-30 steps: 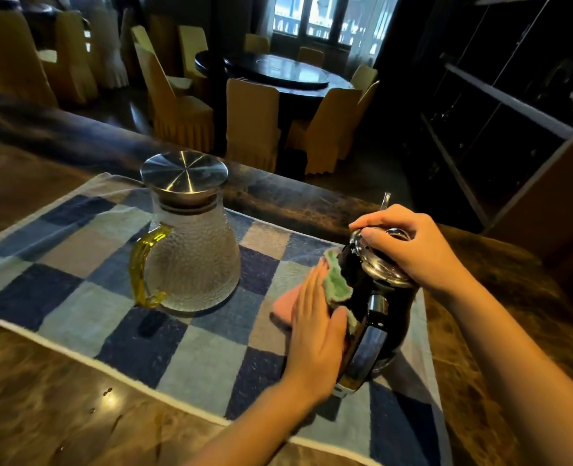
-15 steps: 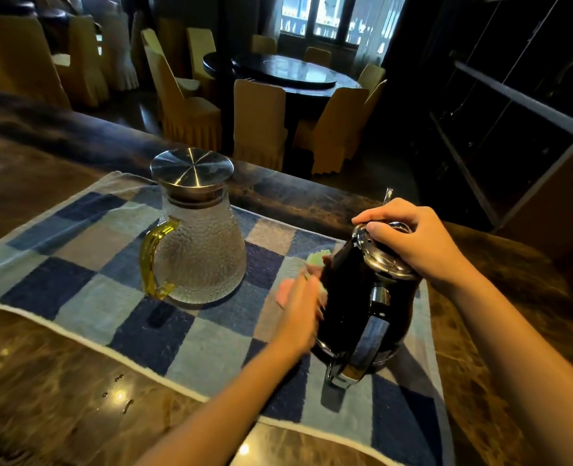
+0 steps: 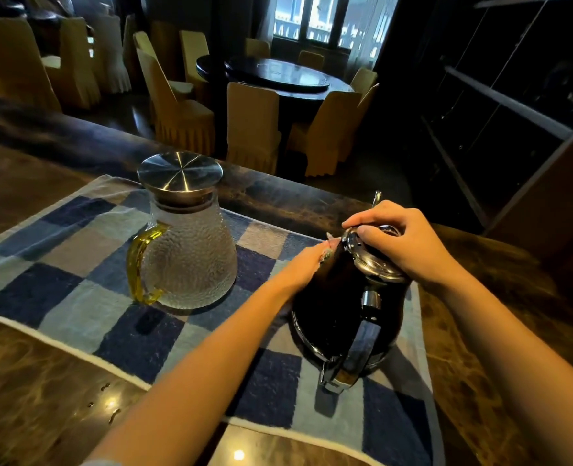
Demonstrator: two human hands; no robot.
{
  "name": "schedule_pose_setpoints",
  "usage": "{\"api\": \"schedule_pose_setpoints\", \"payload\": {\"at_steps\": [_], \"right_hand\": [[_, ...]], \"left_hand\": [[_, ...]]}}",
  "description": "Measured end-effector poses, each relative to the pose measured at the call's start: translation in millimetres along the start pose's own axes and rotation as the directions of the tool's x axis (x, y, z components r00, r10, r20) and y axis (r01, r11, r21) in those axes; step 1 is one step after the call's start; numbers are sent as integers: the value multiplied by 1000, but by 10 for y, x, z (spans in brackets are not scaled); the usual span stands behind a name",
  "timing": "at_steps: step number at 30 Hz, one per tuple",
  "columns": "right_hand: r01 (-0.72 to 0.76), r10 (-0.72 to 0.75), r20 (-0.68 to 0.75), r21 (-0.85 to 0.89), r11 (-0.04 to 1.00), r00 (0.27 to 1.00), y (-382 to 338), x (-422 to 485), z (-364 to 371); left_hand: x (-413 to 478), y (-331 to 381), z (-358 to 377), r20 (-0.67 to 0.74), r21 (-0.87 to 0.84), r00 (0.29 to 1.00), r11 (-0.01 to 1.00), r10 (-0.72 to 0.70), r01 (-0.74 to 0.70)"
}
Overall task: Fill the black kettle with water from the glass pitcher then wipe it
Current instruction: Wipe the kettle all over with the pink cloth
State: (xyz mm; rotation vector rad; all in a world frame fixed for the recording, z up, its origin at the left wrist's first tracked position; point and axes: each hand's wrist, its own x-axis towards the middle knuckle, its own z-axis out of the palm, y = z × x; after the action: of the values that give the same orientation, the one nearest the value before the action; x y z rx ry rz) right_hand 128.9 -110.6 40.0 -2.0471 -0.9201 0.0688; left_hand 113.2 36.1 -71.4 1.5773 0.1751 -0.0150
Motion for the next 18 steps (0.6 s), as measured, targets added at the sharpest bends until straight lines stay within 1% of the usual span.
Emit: {"api": "schedule_pose_setpoints", "payload": {"at_steps": [1, 3, 4, 6, 7, 8, 9, 11, 12, 15, 17, 18], "right_hand": [[4, -4, 8, 0, 1000, 1000, 1, 2, -13], [11, -11, 32, 1, 1000, 999, 11, 9, -40], [18, -18, 46, 3, 1000, 999, 20, 9, -53], [35, -36, 76, 12, 999, 996, 35, 14, -72], [38, -39, 85, 17, 999, 996, 38, 19, -76], [38, -40, 86, 21, 999, 996, 37, 22, -76], [39, -41, 81, 23, 999, 996, 35, 25, -75], [43, -45, 67, 27, 999, 997, 36, 29, -73], [43, -46, 63, 34, 998, 997, 41, 29, -73], [41, -44, 65, 46, 998, 997, 56, 26, -76], [35, -37, 65, 38, 999, 997, 55, 31, -78], [31, -33, 66, 32, 999, 997, 52, 32, -78]], "left_hand": [[-74, -19, -5, 24, -42, 1000, 999, -10, 11], [-229, -157, -2, 10, -218, 1000, 976, -21, 22], [-324, -232, 19, -34, -270, 999, 962, -36, 25], [-506, -274, 85, -151, -358, 988, 934, -41, -16], [-547, -233, 114, -159, -419, 987, 907, -32, -38], [-530, -156, 123, -118, -448, 993, 892, 2, -55], [-487, -42, 111, -42, -449, 998, 891, 47, -61], [-363, 232, 72, 98, -399, 991, 916, 86, -40], [-278, 345, 34, 139, -330, 988, 944, 62, -13], [-20, 469, -4, 174, -65, 982, 994, -75, 87], [74, 454, 31, 171, 135, 975, 984, -141, 118], [95, 436, 47, 158, 189, 971, 971, -179, 148]]}}
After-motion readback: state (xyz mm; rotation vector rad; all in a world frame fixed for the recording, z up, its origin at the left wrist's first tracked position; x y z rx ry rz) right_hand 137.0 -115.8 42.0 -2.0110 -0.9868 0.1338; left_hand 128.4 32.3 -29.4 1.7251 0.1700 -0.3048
